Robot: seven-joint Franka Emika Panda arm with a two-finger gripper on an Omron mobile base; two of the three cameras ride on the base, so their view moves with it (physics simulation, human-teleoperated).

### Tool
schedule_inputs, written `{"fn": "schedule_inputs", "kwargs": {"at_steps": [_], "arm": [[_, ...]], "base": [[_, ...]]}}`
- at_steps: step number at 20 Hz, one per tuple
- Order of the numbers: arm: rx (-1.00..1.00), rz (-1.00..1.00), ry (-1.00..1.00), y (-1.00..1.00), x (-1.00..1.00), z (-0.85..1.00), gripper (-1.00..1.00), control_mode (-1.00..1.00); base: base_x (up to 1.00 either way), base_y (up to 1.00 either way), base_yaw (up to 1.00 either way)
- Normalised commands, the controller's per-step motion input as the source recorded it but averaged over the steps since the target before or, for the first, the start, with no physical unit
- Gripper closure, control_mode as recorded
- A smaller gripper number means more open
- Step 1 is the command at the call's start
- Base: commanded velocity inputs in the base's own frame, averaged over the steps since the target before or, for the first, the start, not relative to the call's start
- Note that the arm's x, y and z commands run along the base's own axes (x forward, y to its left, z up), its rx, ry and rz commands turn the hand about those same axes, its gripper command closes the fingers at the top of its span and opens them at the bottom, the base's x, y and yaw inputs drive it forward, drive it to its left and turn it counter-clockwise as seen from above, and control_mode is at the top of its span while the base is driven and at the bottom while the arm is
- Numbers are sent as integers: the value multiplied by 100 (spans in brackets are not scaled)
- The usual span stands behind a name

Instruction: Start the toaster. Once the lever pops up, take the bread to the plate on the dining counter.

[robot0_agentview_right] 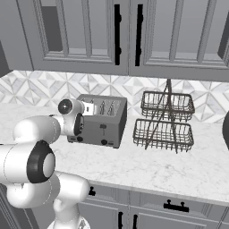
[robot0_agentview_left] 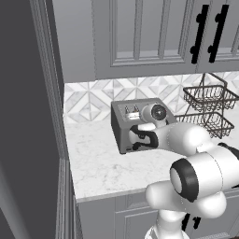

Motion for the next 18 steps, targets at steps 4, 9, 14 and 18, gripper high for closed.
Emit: {"fn": "schedule_inputs", "kwargs": {"at_steps": [4,9,14,18], "arm": [[0,0,0,0,0,0,-100,-100],[0,0,0,0,0,0,-100,-100],[0,0,0,0,0,0,-100,-100],[0,0,0,0,0,0,-100,-100]], "base": [[0,0,0],[0,0,0],[0,0,0],[0,0,0]]}}
